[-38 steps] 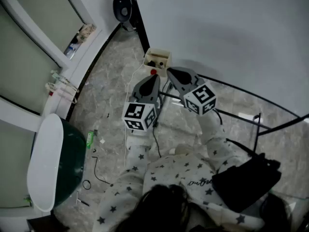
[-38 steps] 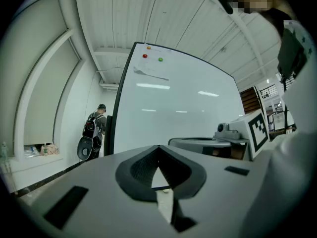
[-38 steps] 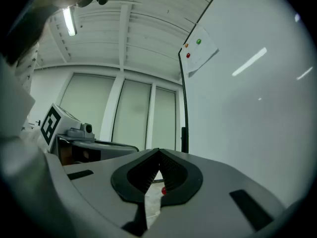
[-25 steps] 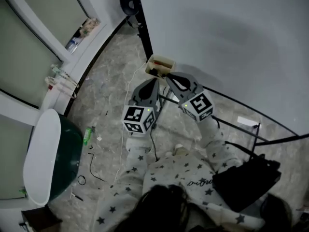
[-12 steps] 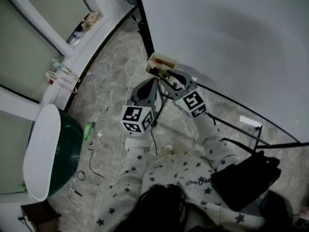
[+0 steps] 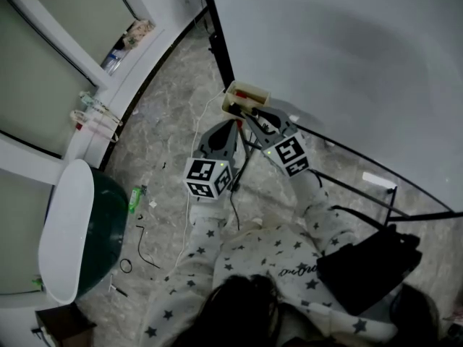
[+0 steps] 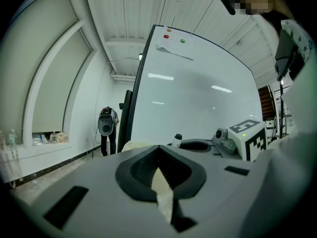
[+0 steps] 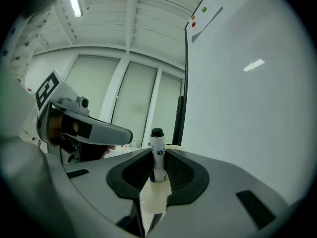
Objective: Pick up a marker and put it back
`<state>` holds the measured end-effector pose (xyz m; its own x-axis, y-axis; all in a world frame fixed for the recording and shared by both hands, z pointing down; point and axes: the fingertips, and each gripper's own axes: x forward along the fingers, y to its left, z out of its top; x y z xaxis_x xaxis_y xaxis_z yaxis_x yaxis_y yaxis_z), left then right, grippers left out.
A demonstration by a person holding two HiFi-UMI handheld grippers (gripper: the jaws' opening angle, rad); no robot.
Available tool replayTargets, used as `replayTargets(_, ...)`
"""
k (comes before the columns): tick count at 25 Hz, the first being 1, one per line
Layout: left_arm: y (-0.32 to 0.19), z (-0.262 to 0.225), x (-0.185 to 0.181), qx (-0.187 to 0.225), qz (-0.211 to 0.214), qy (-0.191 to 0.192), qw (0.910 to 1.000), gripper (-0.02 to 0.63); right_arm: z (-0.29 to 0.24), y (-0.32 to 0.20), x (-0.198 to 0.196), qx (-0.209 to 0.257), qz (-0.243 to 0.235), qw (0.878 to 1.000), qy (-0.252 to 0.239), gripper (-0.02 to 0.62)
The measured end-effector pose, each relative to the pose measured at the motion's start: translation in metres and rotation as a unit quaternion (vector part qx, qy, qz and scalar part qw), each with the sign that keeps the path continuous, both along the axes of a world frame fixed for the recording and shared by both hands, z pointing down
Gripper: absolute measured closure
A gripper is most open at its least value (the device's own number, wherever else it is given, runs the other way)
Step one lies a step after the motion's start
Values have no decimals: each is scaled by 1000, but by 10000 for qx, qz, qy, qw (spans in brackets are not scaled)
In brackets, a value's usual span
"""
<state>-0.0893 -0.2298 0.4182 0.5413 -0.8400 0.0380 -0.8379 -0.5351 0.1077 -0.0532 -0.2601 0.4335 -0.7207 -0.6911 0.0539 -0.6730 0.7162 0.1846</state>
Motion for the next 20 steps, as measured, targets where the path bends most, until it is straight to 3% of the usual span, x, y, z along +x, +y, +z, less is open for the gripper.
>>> replayTargets(16,8,-60,16,155,448,-234,9986,604,-87,13,11,-47,-199,9979,-622,512)
replayTargets(20,13,-76,18,266,572,-102,9980,604,-105,21,15,13,-265,9972,-692,512)
